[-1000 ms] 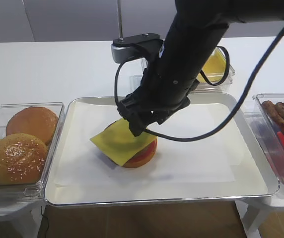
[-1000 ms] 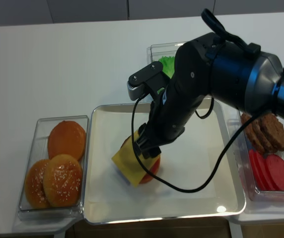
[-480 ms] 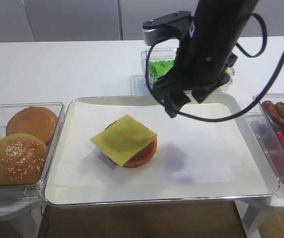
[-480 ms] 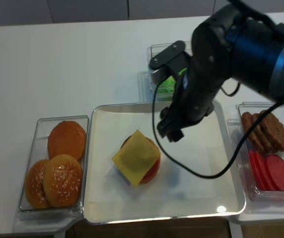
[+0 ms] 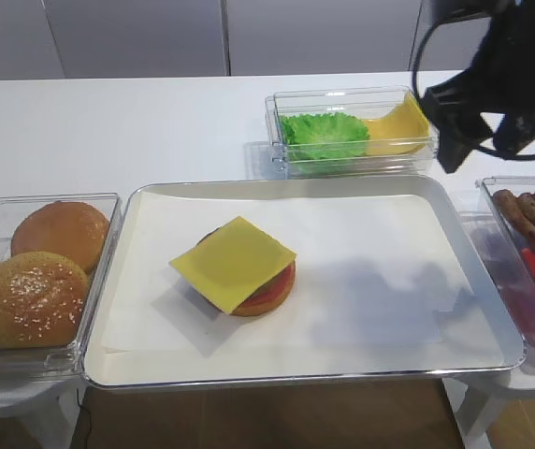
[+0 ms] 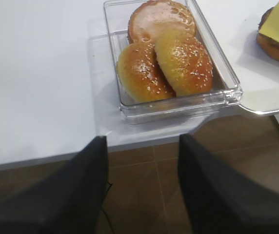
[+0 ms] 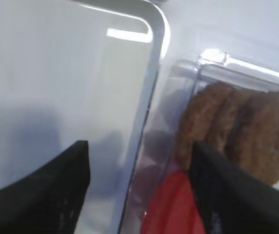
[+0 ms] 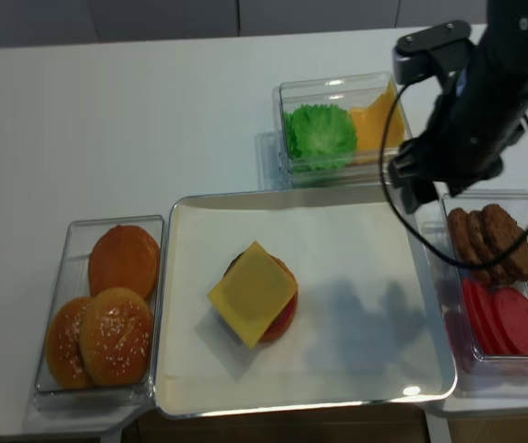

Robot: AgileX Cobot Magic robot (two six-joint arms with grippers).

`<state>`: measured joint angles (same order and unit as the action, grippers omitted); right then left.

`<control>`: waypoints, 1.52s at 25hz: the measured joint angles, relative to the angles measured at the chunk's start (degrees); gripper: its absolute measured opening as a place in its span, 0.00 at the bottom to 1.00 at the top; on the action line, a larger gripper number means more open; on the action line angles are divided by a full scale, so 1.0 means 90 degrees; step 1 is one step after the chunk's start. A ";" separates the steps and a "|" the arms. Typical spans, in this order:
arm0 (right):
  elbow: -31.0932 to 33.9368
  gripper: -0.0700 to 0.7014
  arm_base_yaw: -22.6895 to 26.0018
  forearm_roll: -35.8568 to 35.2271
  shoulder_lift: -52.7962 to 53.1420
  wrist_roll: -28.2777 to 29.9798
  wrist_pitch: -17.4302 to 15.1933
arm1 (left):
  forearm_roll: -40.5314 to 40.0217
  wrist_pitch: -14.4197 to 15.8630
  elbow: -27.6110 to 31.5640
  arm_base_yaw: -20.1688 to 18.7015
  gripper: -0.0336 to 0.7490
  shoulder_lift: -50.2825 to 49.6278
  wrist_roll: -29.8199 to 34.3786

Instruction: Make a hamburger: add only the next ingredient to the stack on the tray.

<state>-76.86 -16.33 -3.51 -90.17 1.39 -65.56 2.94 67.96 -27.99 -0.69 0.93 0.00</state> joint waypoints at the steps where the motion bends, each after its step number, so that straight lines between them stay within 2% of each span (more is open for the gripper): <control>1: 0.0096 0.71 0.0143 0.0000 0.0097 0.0000 -0.0015 | 0.0000 0.0000 0.0000 0.0000 0.49 0.0000 0.0000; 7: 0.0998 0.69 0.0649 -0.0006 0.0933 0.0000 -0.0043 | 0.0000 0.0000 0.0000 0.0000 0.49 0.0000 0.0000; 20: 0.3195 0.67 0.0688 -0.0022 0.4163 -0.0155 -0.0132 | 0.0000 0.0000 0.0000 0.0000 0.49 0.0000 0.0000; 27: 0.3827 0.67 0.0688 -0.0022 0.6036 -0.0155 -0.0491 | 0.0000 0.0000 0.0000 0.0000 0.49 0.0000 0.0000; 38: 0.4516 0.67 0.0688 -0.0190 0.8220 -0.0155 -0.0756 | 0.0000 0.0000 0.0000 0.0000 0.49 0.0000 0.0000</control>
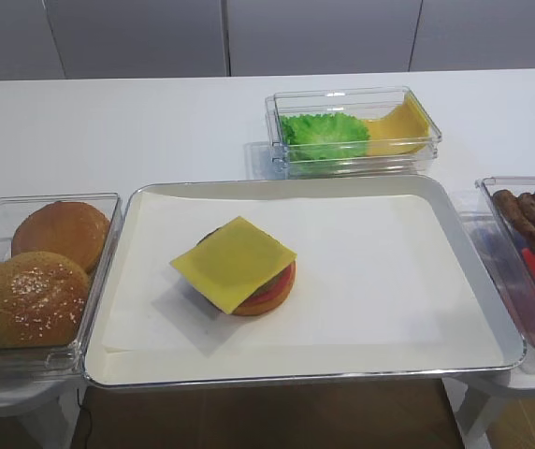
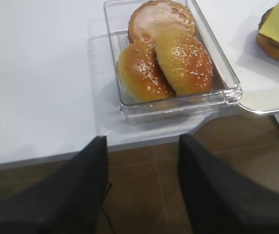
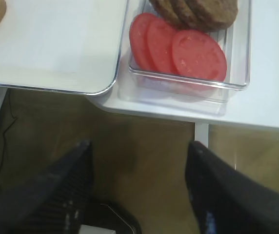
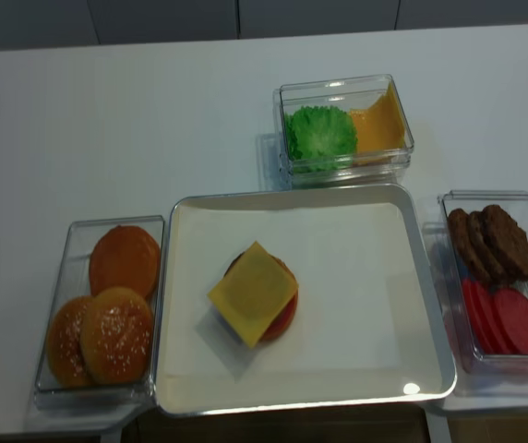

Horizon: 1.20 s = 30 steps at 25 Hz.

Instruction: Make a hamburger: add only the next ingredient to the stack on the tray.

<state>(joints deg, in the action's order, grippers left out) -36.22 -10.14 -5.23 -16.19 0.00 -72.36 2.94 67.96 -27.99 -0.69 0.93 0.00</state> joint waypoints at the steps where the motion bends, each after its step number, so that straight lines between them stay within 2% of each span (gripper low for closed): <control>1: 0.0050 0.67 0.0000 -0.0015 0.0161 0.0000 -0.0019 | 0.0000 0.0000 0.0000 0.0000 0.49 0.0000 0.0000; 12: 0.0473 0.67 0.0000 -0.0186 0.1868 0.0173 -0.0069 | 0.0000 0.0000 0.0000 0.0000 0.49 0.0000 0.0000; 15: 0.0629 0.67 0.0000 -0.0229 0.1914 0.0243 0.0058 | 0.0000 0.0000 0.0000 0.0000 0.49 0.0000 0.0000; 21: 0.0890 0.67 0.0005 -0.0296 0.1914 0.0363 0.0715 | 0.0000 0.0000 0.0000 0.0000 0.49 0.0000 0.0000; 30: 0.0998 0.67 0.0005 -0.0169 0.1914 0.0378 0.0724 | 0.0000 0.0000 0.0000 0.0000 0.49 0.0000 0.0000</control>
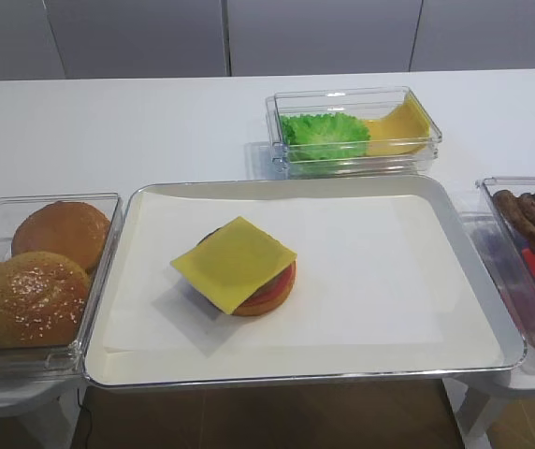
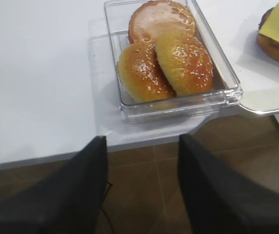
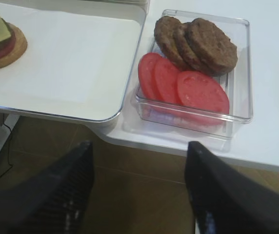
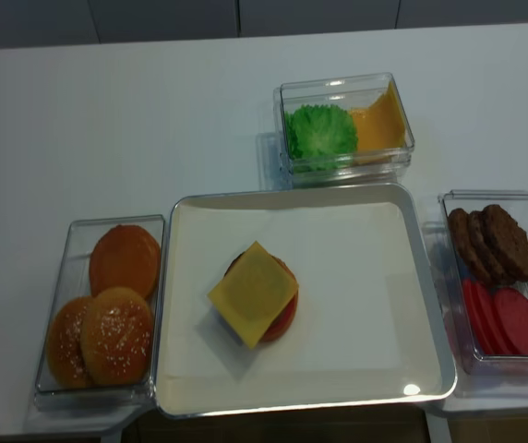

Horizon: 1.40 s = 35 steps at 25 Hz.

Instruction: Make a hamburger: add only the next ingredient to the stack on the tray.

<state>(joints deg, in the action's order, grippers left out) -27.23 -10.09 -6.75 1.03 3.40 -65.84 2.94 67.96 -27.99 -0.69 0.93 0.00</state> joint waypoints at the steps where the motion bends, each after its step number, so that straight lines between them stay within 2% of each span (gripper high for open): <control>1: 0.0000 0.67 0.0000 0.0000 0.0000 0.0000 0.0000 | 0.0000 0.0000 0.0000 0.0000 0.49 0.0000 0.0000; 13: 0.0000 0.65 0.0000 0.0000 0.0000 0.0000 0.0000 | 0.0000 0.0000 0.0000 0.0000 0.49 0.0000 0.0000; 19: 0.0000 0.58 0.0010 0.0000 0.0000 0.0000 0.0000 | 0.0000 0.0000 0.0000 0.0000 0.49 0.0000 0.0000; 24: 0.0000 0.51 0.0448 0.0000 0.0000 0.0000 0.0000 | 0.0000 0.0000 0.0000 0.0000 0.49 0.0000 0.0000; 28: 0.0000 0.45 0.0508 0.0000 0.0000 0.0000 0.0000 | 0.0000 0.0000 0.0000 0.0000 0.49 0.0000 0.0000; 35: 0.0000 0.43 0.0508 0.0000 0.0000 0.0000 0.0000 | 0.0000 0.0000 0.0000 0.0000 0.49 0.0000 0.0000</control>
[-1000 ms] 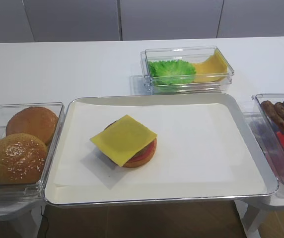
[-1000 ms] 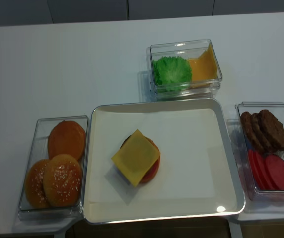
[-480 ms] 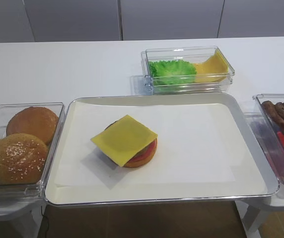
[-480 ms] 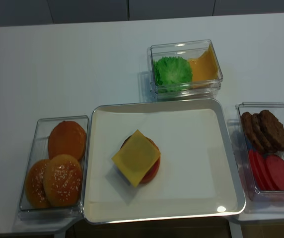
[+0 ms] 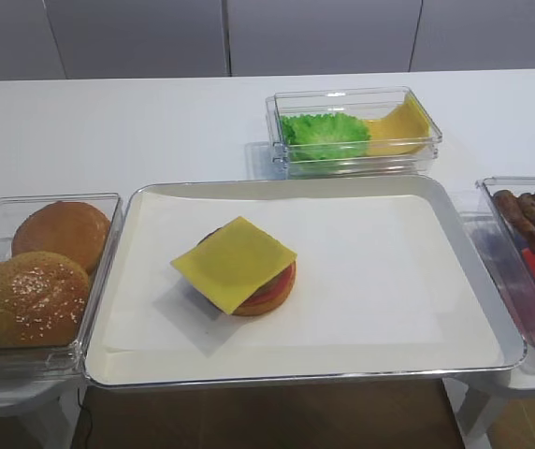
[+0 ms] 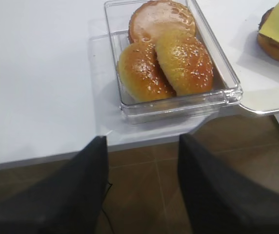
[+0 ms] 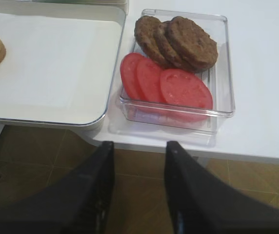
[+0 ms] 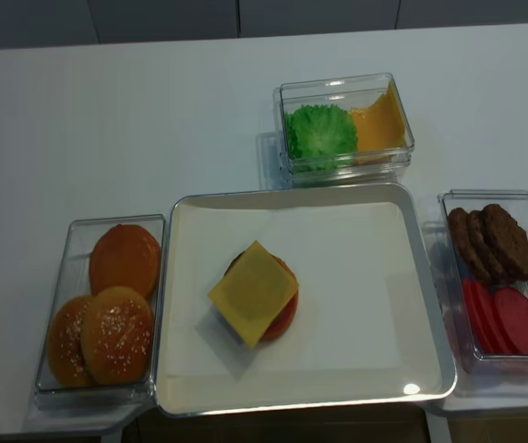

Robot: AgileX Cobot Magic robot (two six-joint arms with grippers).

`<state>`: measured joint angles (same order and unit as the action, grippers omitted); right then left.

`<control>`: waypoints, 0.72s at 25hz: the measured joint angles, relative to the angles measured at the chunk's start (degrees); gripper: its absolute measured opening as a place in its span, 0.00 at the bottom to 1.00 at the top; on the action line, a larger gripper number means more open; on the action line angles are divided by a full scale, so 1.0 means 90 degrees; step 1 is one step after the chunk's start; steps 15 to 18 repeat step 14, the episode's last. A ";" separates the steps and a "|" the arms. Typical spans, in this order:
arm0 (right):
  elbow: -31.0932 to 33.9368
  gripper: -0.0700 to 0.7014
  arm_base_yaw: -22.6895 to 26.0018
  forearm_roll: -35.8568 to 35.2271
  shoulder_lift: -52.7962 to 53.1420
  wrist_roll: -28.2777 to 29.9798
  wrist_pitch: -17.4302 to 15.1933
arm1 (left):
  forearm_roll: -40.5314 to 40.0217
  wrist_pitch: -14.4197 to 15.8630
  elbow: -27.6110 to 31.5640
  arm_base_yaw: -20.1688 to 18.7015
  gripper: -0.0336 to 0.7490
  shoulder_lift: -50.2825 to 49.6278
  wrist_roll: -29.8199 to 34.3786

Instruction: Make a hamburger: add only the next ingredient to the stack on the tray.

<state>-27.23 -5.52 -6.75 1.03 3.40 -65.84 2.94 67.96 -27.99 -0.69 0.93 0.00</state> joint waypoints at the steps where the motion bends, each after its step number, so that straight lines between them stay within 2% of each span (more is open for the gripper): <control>1: 0.0000 0.43 0.0000 0.0000 0.0000 0.0000 0.0000 | 0.0000 0.0000 0.0000 0.0000 0.49 0.0000 0.0000; 18: 0.0000 0.43 0.0000 0.0000 0.0000 0.0000 0.0000 | 0.0000 0.0000 0.0000 0.0000 0.49 0.0000 0.0000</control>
